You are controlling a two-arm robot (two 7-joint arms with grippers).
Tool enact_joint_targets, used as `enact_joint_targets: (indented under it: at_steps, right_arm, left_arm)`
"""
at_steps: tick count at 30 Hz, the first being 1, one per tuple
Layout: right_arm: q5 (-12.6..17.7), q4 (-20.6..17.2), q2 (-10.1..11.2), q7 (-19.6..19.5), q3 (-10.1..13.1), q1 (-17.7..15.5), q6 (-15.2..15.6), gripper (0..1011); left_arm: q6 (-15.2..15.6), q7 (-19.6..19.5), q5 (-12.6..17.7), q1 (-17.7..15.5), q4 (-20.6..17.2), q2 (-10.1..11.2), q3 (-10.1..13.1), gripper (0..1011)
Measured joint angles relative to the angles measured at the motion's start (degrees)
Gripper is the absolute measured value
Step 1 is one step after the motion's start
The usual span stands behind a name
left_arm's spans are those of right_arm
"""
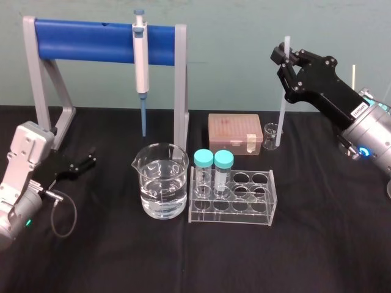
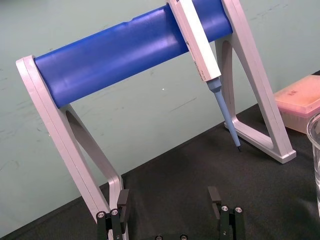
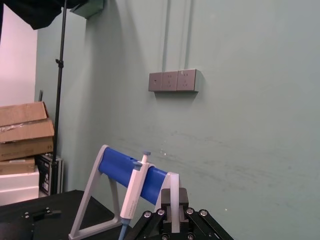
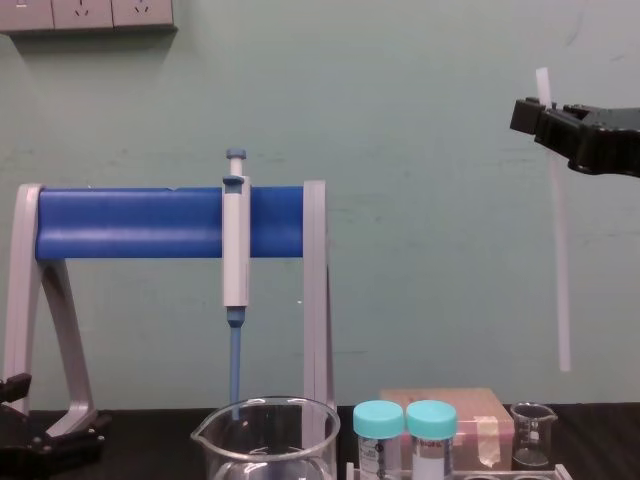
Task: Pick up the stirring rod with one hand, then place it down.
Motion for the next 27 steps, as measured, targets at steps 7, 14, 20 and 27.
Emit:
enact_joint_targets:
  at_steps: [7,14,20,27]
  right_arm:
    - [-0.07,-0.18,0.06,-0.04,-0.03,-0.32,0.01,80]
    - [-0.20,-0.32,0.00,-0.04,-0.22,-0.45,0.02,80]
    - [-0.37,-0.59,-0.05,-0.15,-0.33,-0.57,0.20,80]
    - [-0.42,-0.72,-0.08,-0.25,-0.38,-0.63,0.38,79]
  left_arm:
    - [0.00,0.00,0.00,0.00,0.00,0.00,0.00,1000]
    - [0.00,0.00,0.00,0.00,0.00,0.00,0.00,1000]
    - [0.00,0.00,0.00,0.00,0.00,0.00,0.00,1000]
    - [0.00,0.00,0.00,0.00,0.00,0.00,0.00,1000]
